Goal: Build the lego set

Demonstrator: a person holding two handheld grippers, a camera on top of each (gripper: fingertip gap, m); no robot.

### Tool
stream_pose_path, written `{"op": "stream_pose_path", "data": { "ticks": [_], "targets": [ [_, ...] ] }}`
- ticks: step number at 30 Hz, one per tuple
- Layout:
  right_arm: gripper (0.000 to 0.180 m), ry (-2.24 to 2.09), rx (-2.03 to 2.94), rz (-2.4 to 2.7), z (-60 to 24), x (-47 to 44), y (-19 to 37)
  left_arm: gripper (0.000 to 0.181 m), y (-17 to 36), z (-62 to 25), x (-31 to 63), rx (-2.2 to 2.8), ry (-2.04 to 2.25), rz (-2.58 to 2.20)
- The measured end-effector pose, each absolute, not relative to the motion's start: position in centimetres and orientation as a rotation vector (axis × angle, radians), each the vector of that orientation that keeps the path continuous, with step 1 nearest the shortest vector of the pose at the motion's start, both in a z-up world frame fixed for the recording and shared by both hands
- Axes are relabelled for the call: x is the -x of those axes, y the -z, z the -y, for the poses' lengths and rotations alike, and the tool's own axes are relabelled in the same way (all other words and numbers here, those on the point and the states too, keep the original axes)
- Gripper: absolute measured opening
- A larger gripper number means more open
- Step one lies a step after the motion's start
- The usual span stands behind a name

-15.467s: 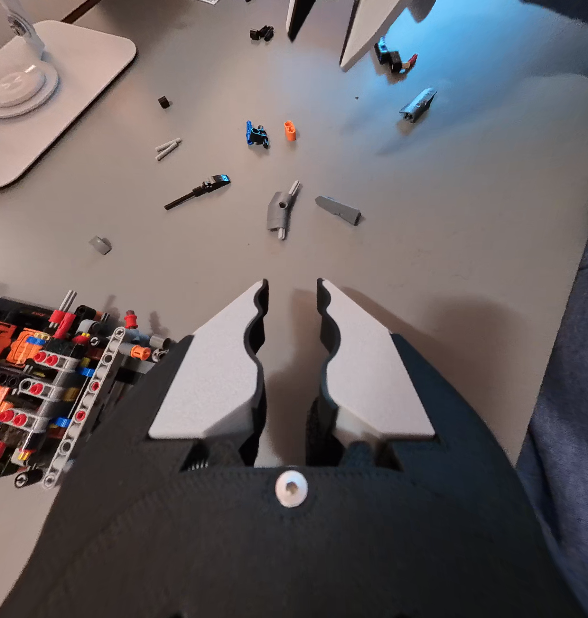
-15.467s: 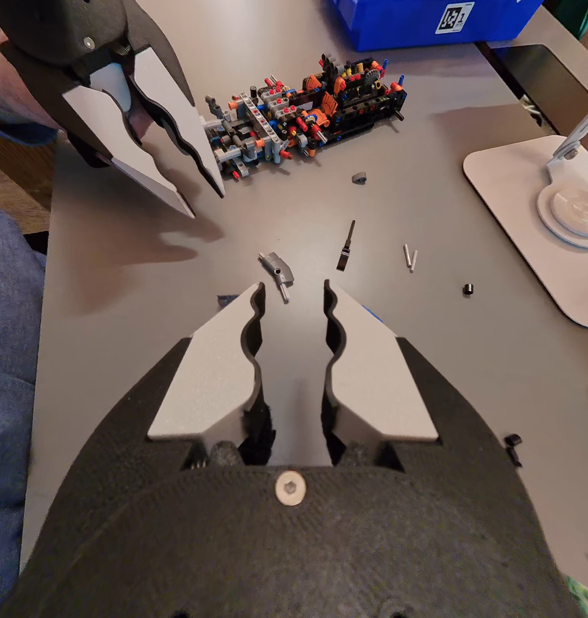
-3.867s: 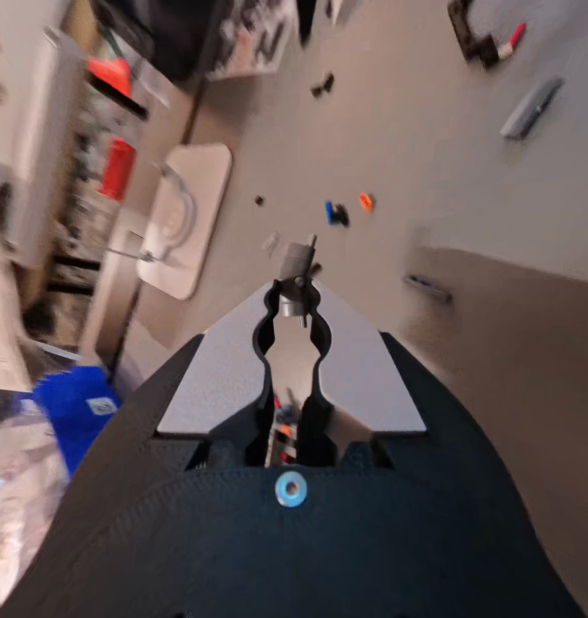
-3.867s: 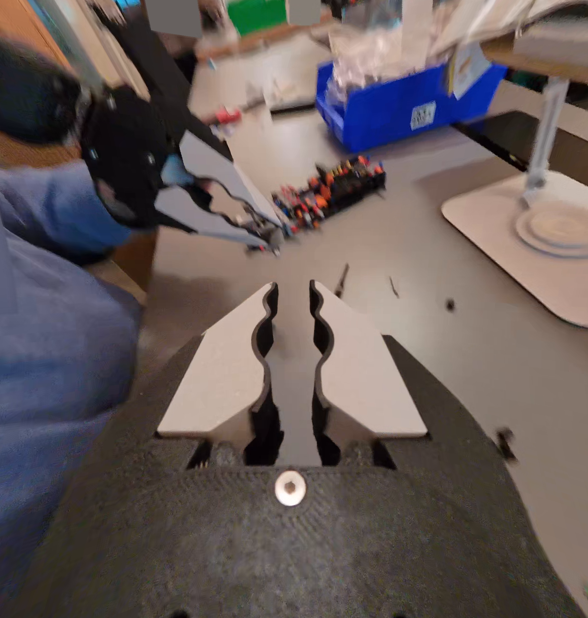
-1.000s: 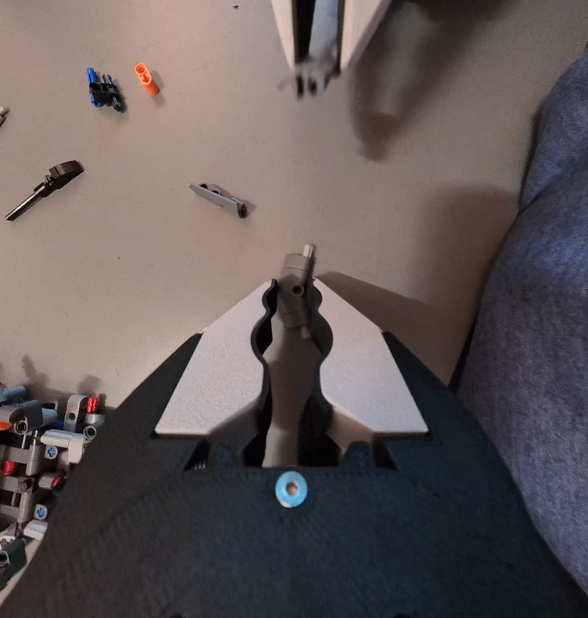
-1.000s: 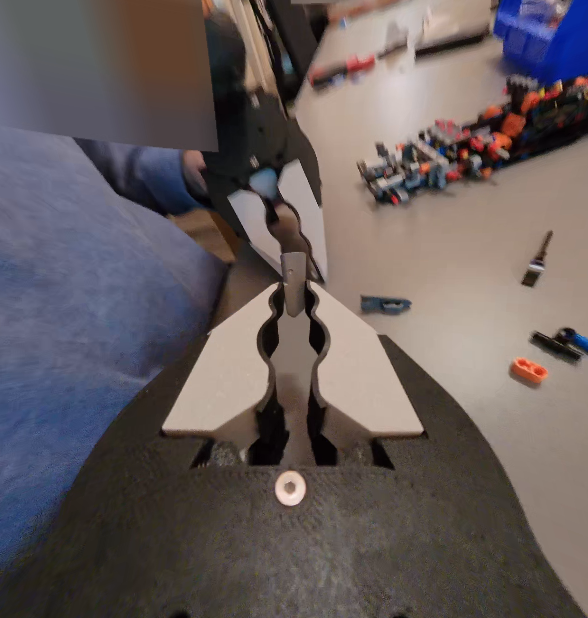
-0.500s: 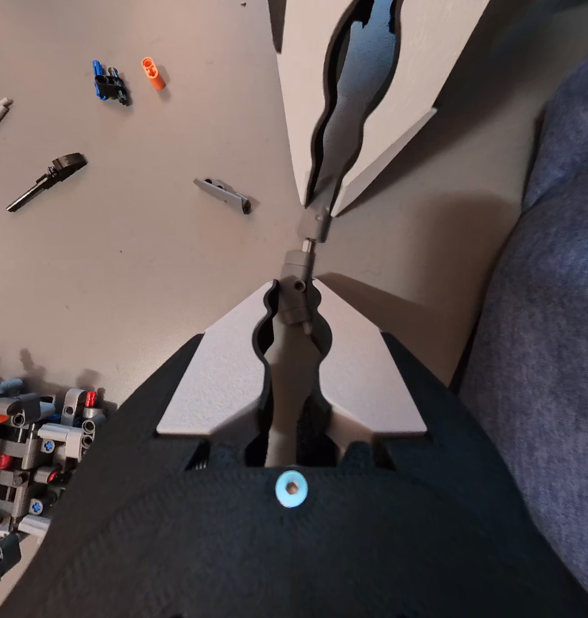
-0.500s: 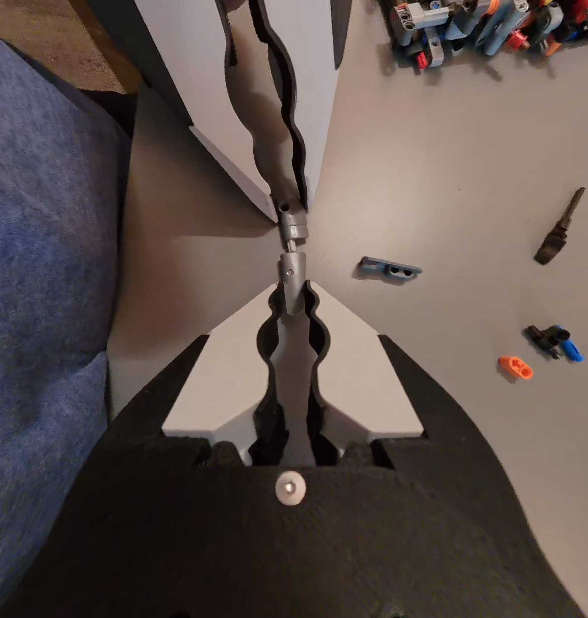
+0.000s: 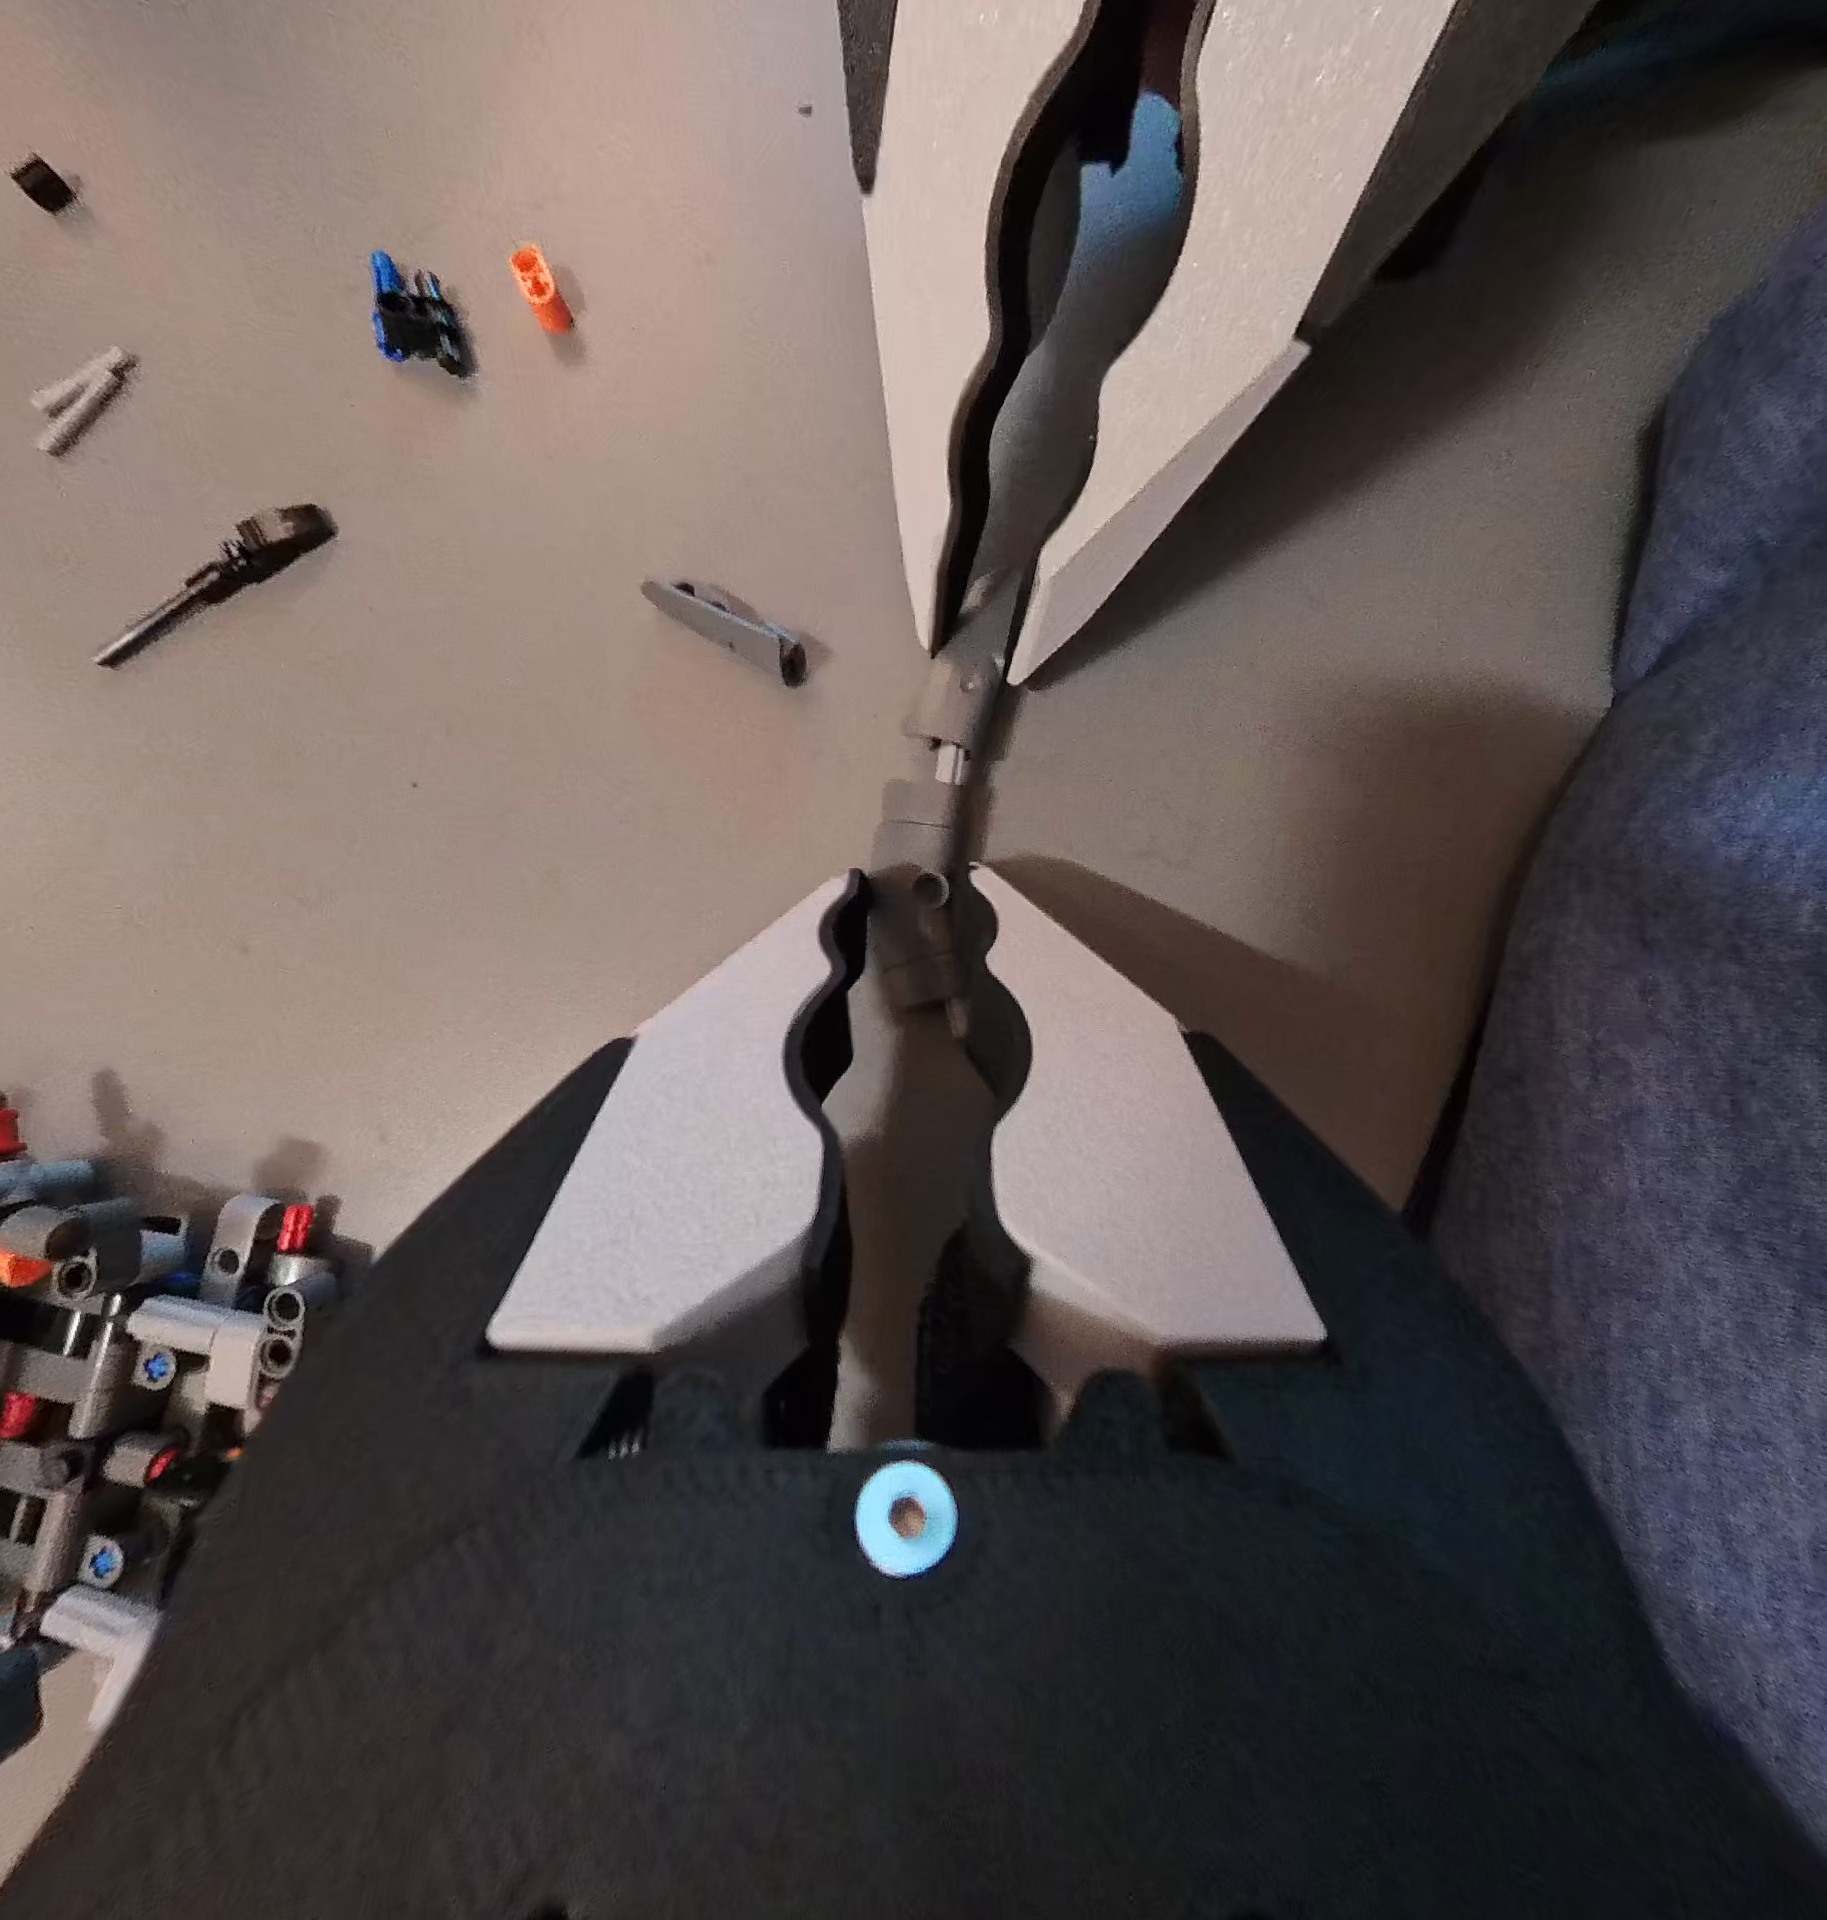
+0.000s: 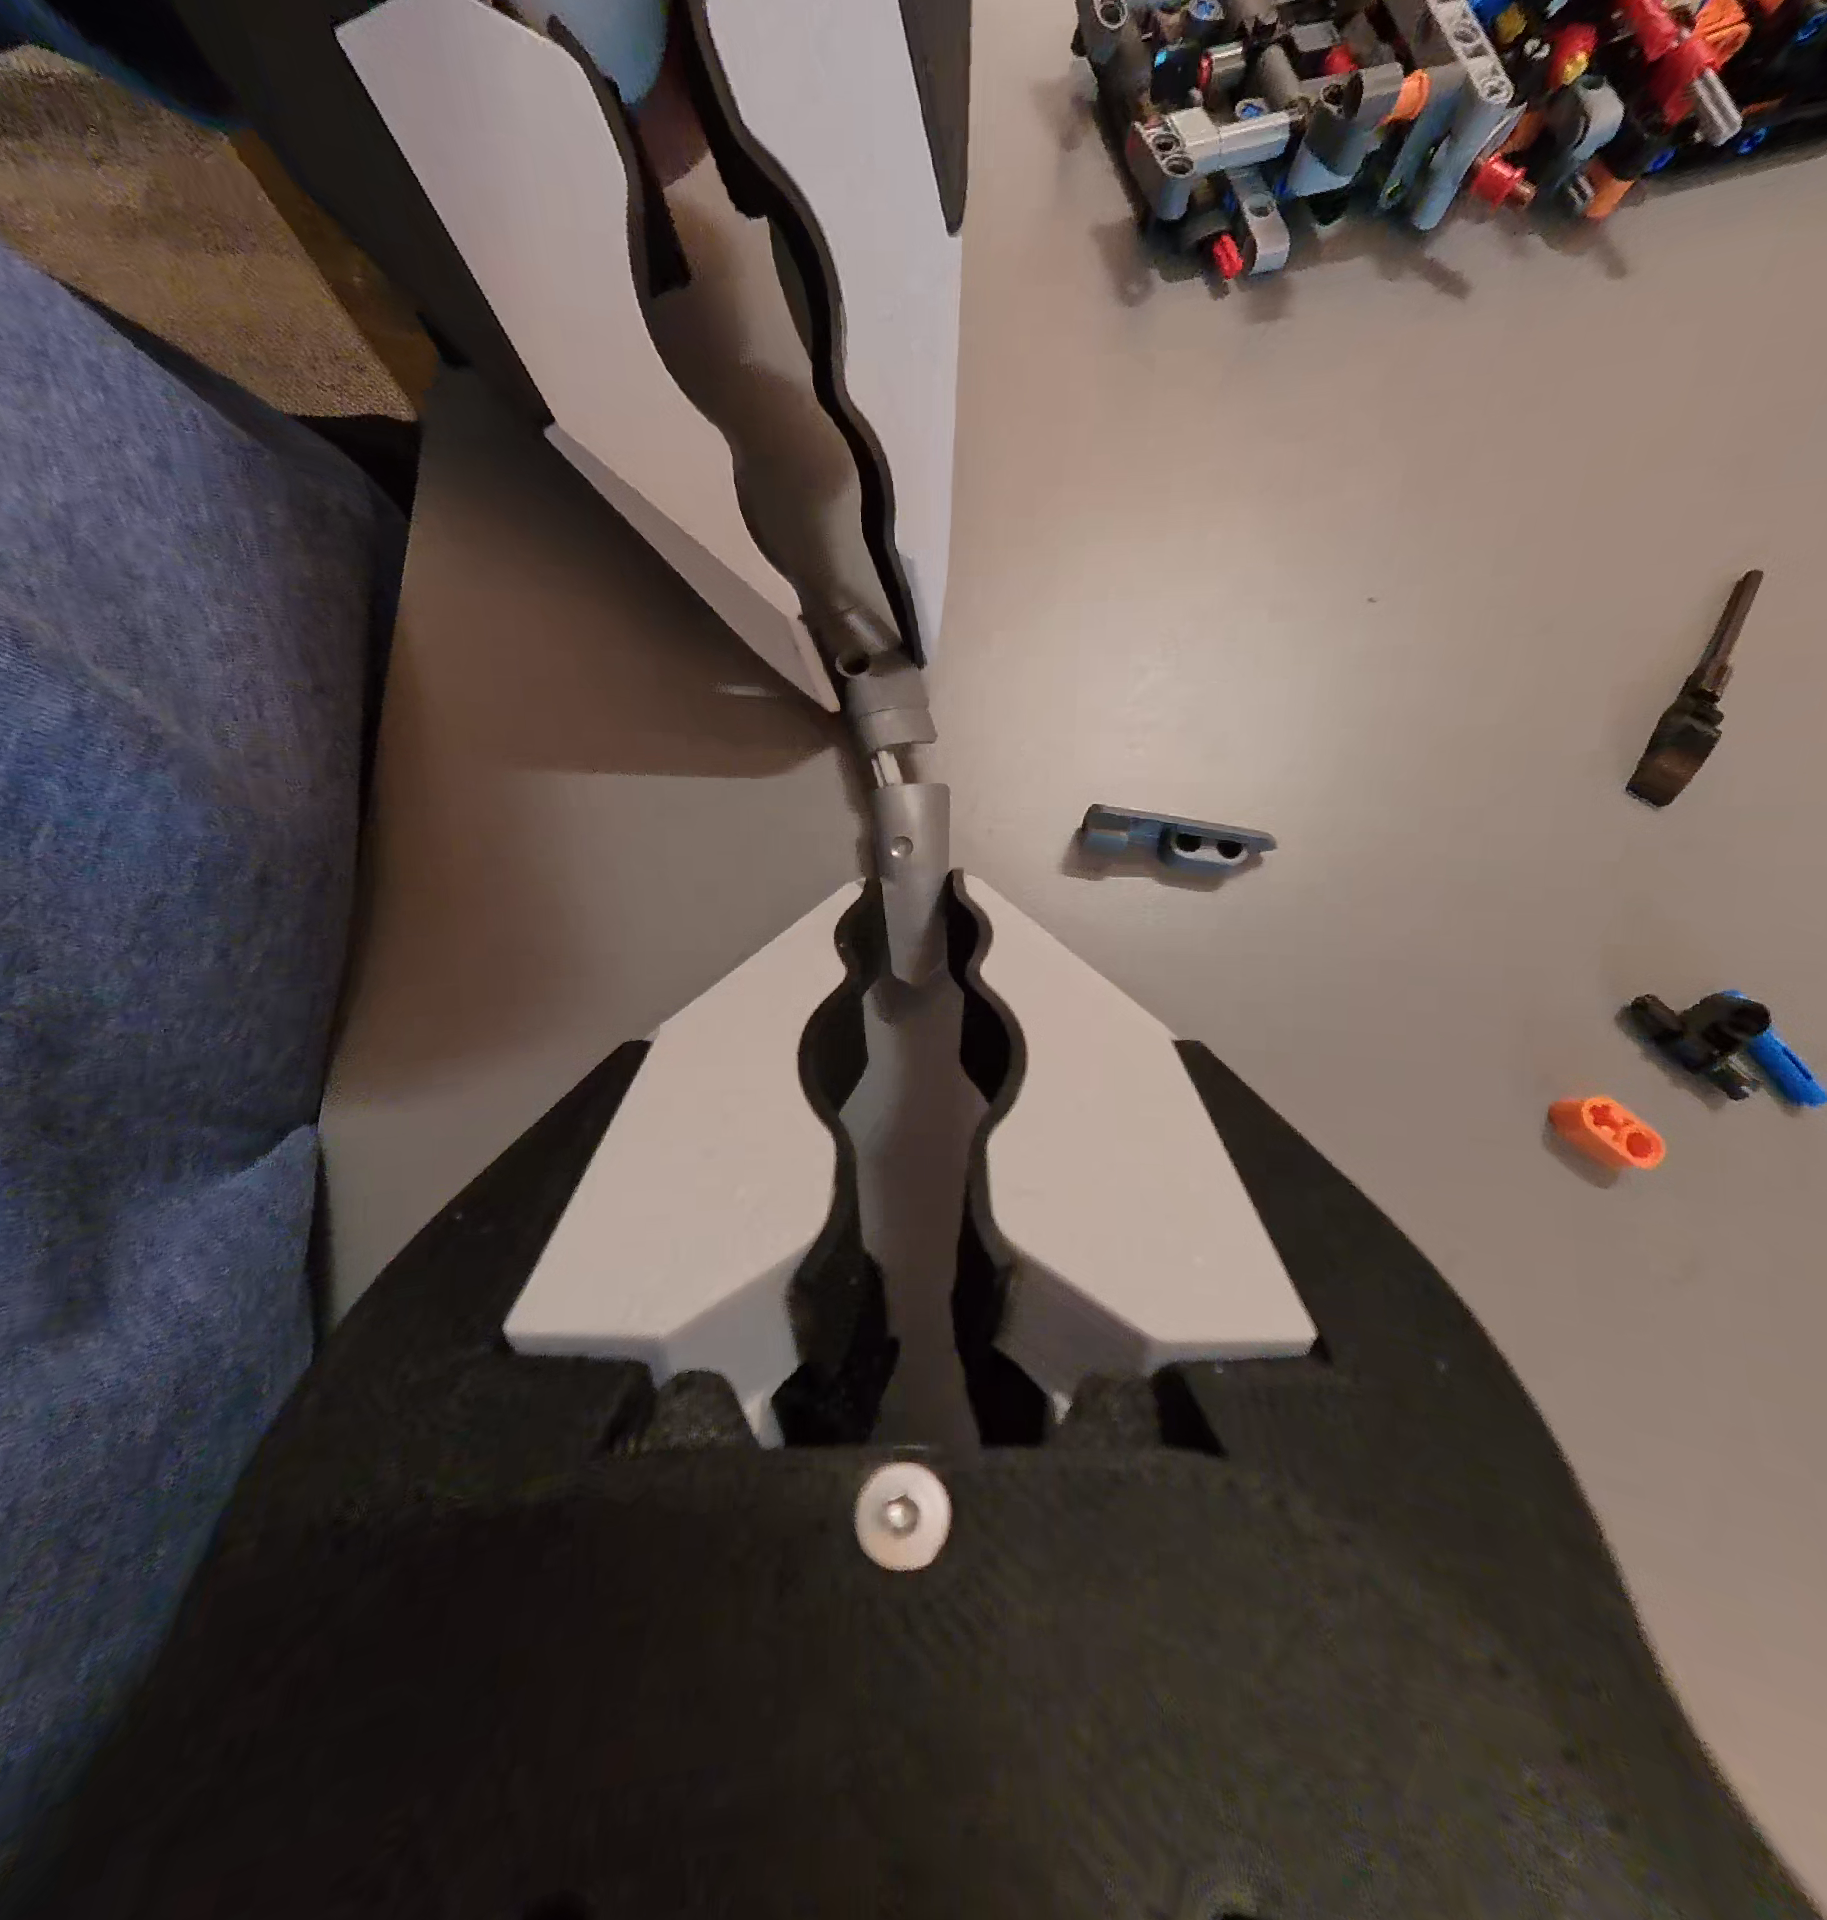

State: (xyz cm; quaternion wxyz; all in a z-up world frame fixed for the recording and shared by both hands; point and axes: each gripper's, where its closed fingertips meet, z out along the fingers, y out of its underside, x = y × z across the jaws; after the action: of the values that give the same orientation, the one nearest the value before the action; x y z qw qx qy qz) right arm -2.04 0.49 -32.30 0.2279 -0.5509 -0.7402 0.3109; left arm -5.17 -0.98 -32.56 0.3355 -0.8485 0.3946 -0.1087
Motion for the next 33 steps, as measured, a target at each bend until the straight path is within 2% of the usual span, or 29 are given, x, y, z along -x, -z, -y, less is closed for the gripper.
{"op": "stream_pose_path", "data": {
  "ticks": [15, 33],
  "targets": [
    [0.009, -0.935, 1.45, 1.959, -0.7, 2.2, 30.7, 0.014, 31.1, 0.7, 5.1, 2.154, 0.168, -1.061],
    [0.009, -0.666, 1.412, 2.111, -0.7, 2.4, 32.4, 0.013, 32.5, 0.9, 5.3, 2.2, 0.036, -1.13]
  ]
}}
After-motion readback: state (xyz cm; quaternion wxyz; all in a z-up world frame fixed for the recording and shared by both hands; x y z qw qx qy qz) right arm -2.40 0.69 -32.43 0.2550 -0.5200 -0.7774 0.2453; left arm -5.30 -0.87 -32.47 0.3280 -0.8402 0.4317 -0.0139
